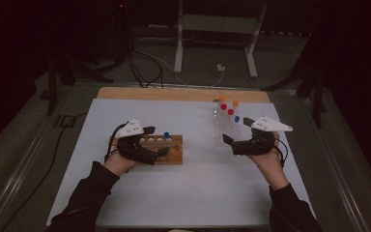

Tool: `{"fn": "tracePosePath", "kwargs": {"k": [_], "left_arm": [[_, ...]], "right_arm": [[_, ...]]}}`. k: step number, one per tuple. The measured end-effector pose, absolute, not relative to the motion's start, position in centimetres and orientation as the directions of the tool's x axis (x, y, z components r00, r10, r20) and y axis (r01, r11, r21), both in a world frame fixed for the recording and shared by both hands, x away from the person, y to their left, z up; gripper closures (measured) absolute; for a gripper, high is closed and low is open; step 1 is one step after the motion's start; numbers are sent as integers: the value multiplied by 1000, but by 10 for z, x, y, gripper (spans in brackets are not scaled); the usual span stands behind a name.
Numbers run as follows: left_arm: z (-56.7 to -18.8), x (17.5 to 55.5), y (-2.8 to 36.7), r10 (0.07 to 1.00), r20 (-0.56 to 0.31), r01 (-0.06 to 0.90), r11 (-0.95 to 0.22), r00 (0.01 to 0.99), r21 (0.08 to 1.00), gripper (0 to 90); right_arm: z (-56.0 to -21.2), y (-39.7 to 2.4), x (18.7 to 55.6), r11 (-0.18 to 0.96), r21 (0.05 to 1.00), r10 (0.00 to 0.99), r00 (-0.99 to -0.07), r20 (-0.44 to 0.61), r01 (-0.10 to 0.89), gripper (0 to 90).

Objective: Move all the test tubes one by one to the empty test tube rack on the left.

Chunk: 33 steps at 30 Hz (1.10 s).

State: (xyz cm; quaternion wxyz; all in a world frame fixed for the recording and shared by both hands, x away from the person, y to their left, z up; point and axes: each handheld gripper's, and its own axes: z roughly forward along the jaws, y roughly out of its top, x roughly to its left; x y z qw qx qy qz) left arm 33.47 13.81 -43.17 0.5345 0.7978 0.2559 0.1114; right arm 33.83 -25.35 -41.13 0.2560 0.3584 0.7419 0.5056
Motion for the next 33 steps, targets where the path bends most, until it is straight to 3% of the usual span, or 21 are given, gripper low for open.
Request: {"fn": "tracePosePath", "kwargs": {"k": [9,23,33], "left_arm": [[-431,332,139,518,-91,280,-299,850,912,22],[-432,331,138,518,-91,280,-299,850,912,22],[-430,332,139,517,-89,279,-302,851,911,22]], "right_arm": [[-432,-268,364,223,906,850,-527,0,359,158],[-454,-278,394,213,848,887,-460,41,486,511],[-463,-275,408,208,825,893,-445,59,526,655]]}}
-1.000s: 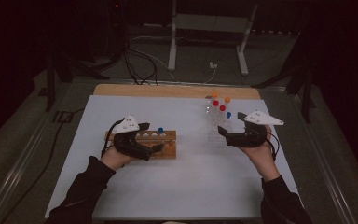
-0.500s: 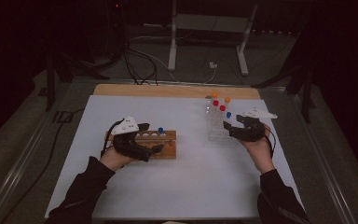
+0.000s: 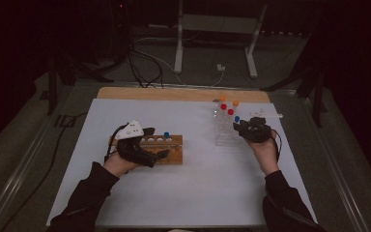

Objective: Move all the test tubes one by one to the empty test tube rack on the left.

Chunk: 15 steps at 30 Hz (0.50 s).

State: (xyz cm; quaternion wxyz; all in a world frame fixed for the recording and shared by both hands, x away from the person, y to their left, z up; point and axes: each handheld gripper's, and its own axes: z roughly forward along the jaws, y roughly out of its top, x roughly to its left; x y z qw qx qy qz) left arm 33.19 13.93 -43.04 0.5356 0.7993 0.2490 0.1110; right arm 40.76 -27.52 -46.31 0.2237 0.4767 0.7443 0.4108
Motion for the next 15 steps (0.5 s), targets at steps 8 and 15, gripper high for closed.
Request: {"fn": "tracePosePath", "kwargs": {"k": [8,15], "left_arm": [[-432,333,140,515,-97,286,-302,852,909,22],[-432,334,140,512,-106,296,-306,853,905,22]], "right_arm": [[-466,-272,412,209,818,902,-428,50,536,763],[-454,-276,405,193,847,906,-421,39,495,769]]}}
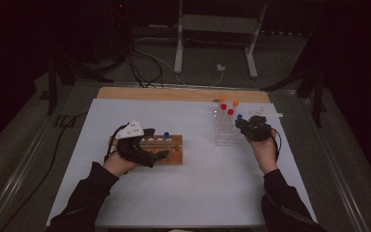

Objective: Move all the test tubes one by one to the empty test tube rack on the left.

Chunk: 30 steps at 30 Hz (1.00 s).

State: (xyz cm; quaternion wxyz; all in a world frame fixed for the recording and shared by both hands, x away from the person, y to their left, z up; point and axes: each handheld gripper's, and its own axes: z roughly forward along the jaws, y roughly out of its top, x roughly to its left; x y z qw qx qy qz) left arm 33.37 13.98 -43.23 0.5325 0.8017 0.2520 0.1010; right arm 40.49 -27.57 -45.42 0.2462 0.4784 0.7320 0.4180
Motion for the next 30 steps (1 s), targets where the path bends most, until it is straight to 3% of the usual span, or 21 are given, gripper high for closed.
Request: {"fn": "tracePosePath", "kwargs": {"k": [10,30], "left_arm": [[-432,333,138,501,-104,294,-316,859,902,22],[-426,326,131,467,-89,269,-334,880,903,23]], "right_arm": [[-417,-274,383,194,907,905,-425,-18,374,770],[-413,-229,353,289,884,789,-615,-2,368,770]]}}
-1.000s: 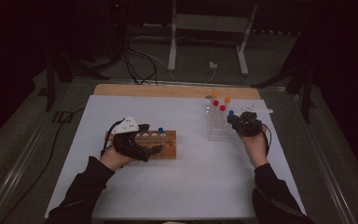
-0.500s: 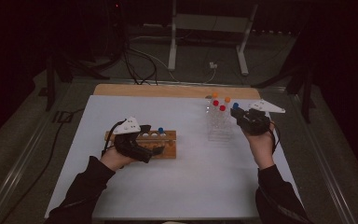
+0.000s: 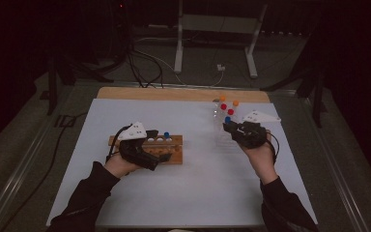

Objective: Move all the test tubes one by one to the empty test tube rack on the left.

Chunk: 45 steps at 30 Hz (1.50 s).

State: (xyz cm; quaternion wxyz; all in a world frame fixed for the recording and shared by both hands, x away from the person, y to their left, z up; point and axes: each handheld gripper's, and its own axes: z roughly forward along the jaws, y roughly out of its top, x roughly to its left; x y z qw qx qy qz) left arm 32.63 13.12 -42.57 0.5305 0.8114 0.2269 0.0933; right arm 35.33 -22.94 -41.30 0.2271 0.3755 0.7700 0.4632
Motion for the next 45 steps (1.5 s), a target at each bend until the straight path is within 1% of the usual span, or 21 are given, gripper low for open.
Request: {"fn": "tracePosePath", "kwargs": {"k": [11,18,21,30,32,36,40,42,45], "left_arm": [[-420,321,126,441,-86,251,-329,893,911,24],[-415,316,120,426,-83,240,-328,901,914,25],[-413,314,118,413,-90,236,-319,906,918,40],[-410,308,106,370,-100,226,-314,924,922,49],[-409,308,104,361,-115,233,-304,925,924,60],[-410,307,97,353,-112,230,-311,929,922,78],[-413,306,91,348,-113,227,-306,931,924,154],[-414,307,89,350,-109,224,-308,931,925,167],[-415,307,85,350,-113,225,-300,930,927,222]], "right_arm": [[-420,-203,338,360,857,712,-702,3,369,770],[-422,-191,327,401,844,671,-741,-6,356,770],[-423,-187,323,411,841,654,-756,-3,352,770],[-427,-177,312,446,830,599,-801,1,334,770],[-427,-174,308,449,830,591,-807,3,332,770],[-427,-170,302,461,827,563,-826,8,322,770],[-428,-167,298,469,824,547,-837,12,318,770],[-428,-166,296,471,824,540,-842,13,315,770],[-427,-164,293,477,823,528,-849,11,308,770]]}}
